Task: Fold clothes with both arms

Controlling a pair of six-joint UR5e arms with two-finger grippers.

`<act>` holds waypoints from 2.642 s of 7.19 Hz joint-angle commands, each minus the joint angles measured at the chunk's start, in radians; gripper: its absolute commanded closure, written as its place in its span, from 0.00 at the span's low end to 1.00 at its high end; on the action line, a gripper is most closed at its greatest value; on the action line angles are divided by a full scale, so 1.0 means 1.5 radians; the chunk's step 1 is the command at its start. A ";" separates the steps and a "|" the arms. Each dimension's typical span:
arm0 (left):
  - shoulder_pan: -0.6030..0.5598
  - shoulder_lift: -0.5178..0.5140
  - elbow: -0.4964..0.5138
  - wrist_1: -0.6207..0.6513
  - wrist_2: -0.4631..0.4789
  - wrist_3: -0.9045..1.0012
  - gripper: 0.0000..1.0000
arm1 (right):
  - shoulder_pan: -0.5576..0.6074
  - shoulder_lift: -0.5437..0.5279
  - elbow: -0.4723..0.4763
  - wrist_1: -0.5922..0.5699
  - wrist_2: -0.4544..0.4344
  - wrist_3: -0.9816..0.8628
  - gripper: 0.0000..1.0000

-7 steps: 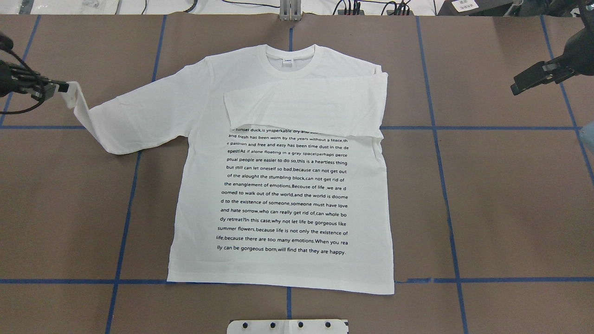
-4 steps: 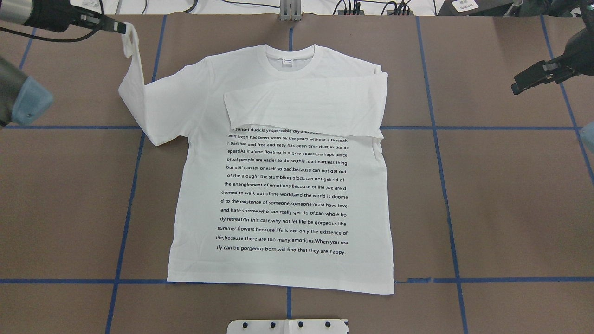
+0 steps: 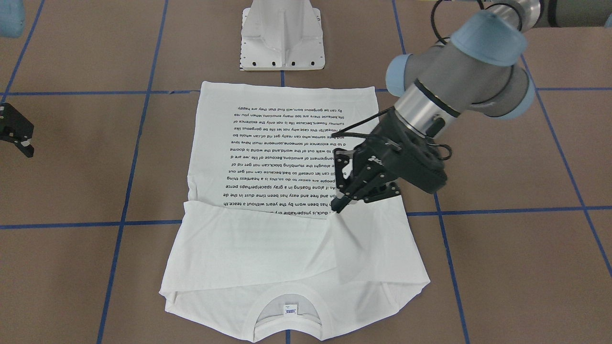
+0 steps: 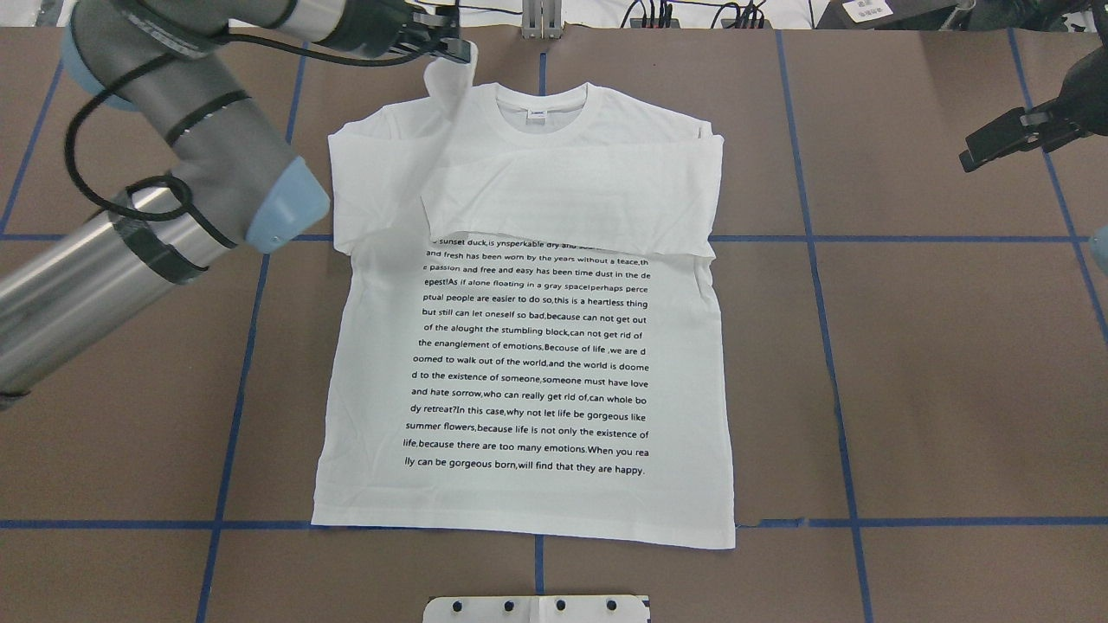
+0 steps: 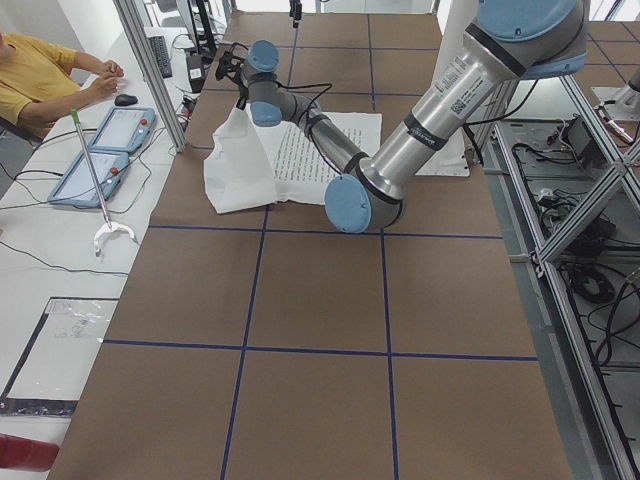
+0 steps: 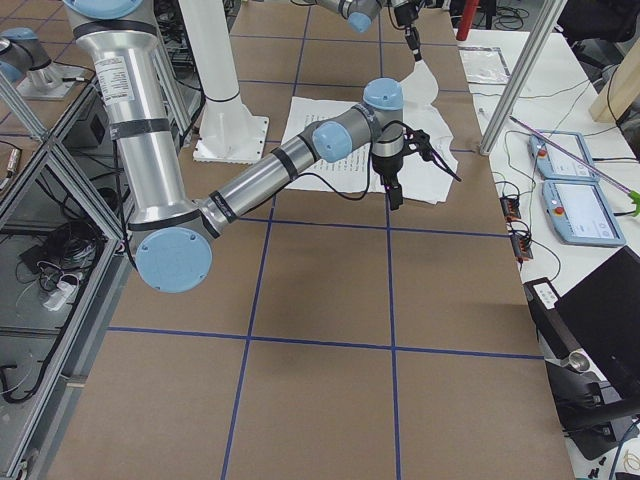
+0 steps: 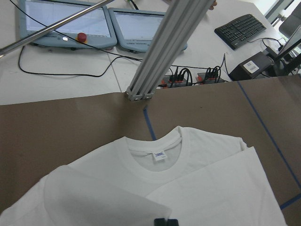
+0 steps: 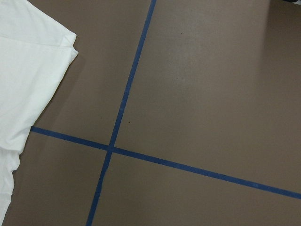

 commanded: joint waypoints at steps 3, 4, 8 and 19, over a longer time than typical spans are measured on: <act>0.201 -0.114 0.117 -0.006 0.169 -0.019 0.63 | 0.003 0.000 0.000 0.000 0.000 0.012 0.00; 0.217 -0.108 0.128 -0.021 0.210 -0.017 0.01 | 0.003 0.002 -0.001 0.000 -0.001 0.012 0.00; 0.140 -0.044 0.027 0.125 0.108 0.154 0.00 | -0.073 0.101 -0.032 0.001 -0.014 0.164 0.00; -0.139 0.246 -0.096 0.119 -0.129 0.589 0.00 | -0.410 0.551 -0.611 0.132 -0.425 0.412 0.29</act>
